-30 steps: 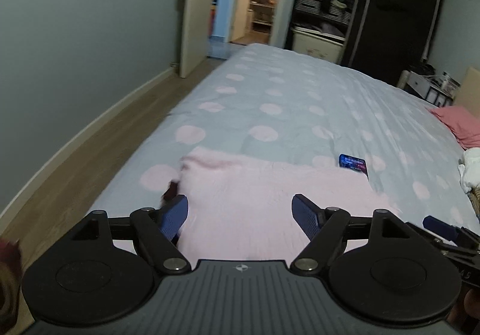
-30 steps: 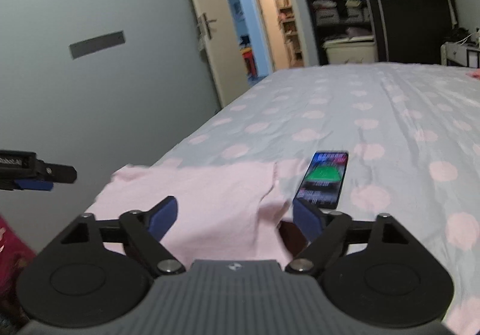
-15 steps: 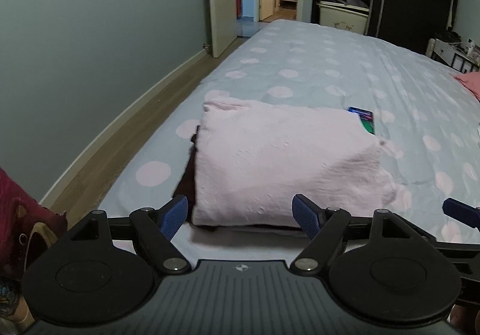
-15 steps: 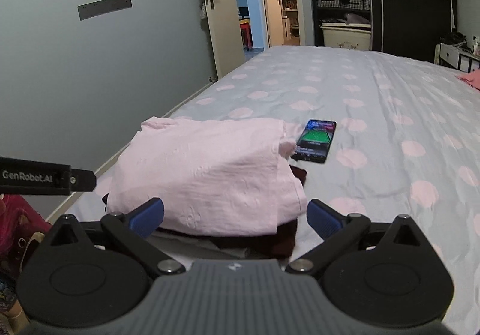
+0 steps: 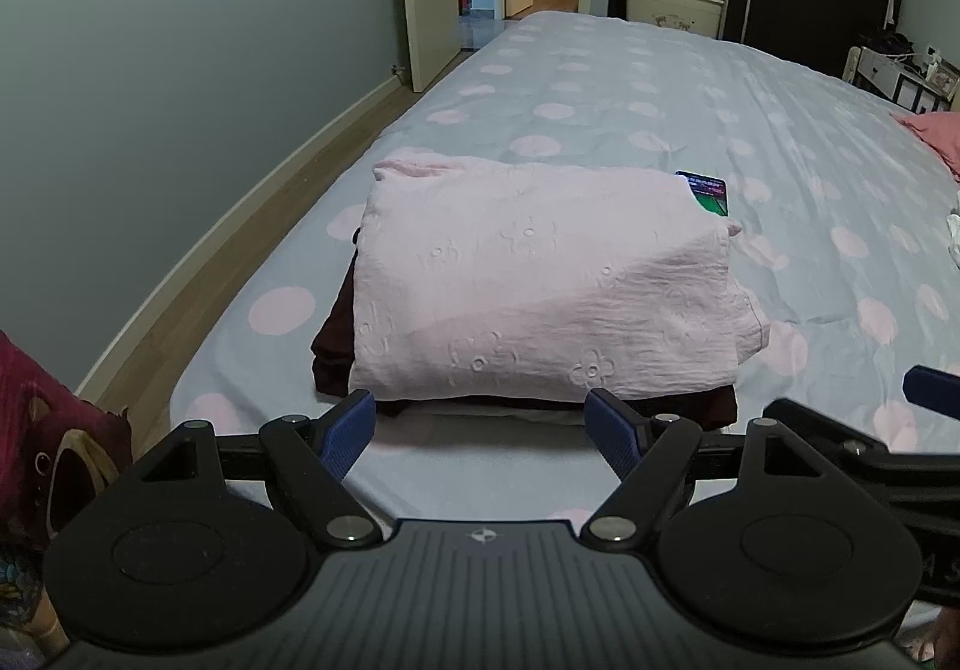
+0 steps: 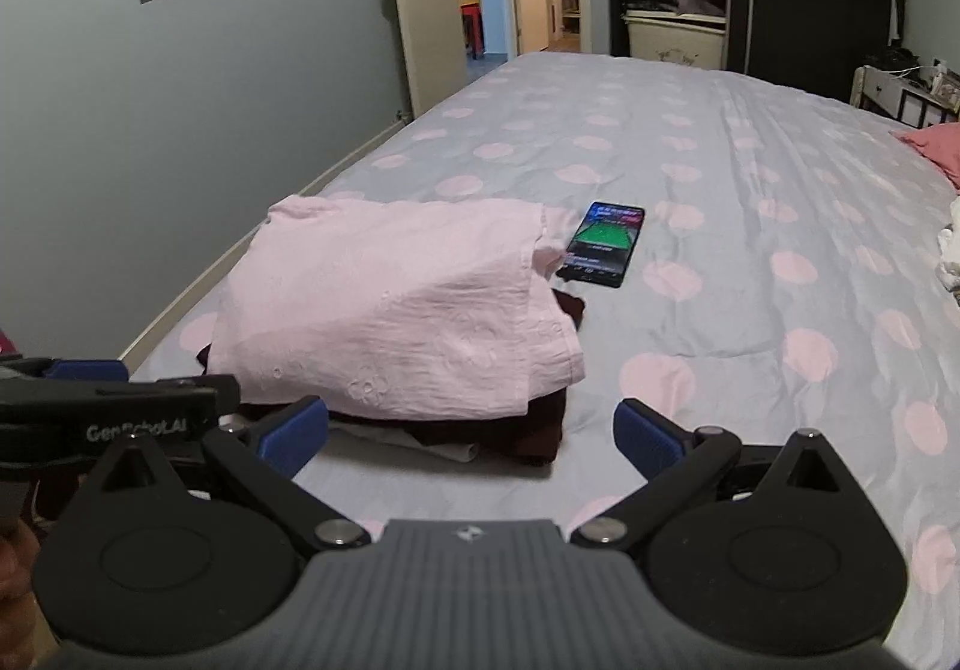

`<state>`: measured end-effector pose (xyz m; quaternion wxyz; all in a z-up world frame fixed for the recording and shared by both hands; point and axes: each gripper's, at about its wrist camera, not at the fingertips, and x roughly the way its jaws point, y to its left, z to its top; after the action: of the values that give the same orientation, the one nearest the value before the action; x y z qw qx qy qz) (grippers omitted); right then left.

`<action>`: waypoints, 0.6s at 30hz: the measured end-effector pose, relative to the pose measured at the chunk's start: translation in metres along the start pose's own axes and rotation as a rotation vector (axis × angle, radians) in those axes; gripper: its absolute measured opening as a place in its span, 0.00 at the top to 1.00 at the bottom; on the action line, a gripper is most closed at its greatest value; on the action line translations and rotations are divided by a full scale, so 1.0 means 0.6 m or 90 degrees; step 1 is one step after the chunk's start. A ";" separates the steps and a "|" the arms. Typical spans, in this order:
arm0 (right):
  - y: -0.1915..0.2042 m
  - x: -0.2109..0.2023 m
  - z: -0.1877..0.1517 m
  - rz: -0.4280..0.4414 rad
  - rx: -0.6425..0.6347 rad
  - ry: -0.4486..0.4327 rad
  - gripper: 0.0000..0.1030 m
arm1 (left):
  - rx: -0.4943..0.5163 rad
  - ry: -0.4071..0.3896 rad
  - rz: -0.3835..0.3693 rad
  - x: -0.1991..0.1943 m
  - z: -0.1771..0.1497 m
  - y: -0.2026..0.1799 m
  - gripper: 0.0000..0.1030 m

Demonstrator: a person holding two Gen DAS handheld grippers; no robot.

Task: Fold clothes

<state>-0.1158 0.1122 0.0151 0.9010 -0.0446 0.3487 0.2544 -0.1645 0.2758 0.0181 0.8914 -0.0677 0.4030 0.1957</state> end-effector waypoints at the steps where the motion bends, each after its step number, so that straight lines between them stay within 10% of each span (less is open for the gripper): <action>1: 0.002 0.000 -0.002 0.001 -0.002 0.004 0.01 | -0.002 0.002 0.000 0.000 -0.001 0.001 0.26; 18: 0.009 0.011 -0.007 -0.002 0.003 0.018 0.01 | -0.009 0.018 0.013 0.006 -0.009 0.008 0.26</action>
<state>-0.1168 0.1183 0.0083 0.8964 -0.0468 0.3618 0.2519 -0.1679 0.2799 0.0122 0.8832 -0.0731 0.4147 0.2065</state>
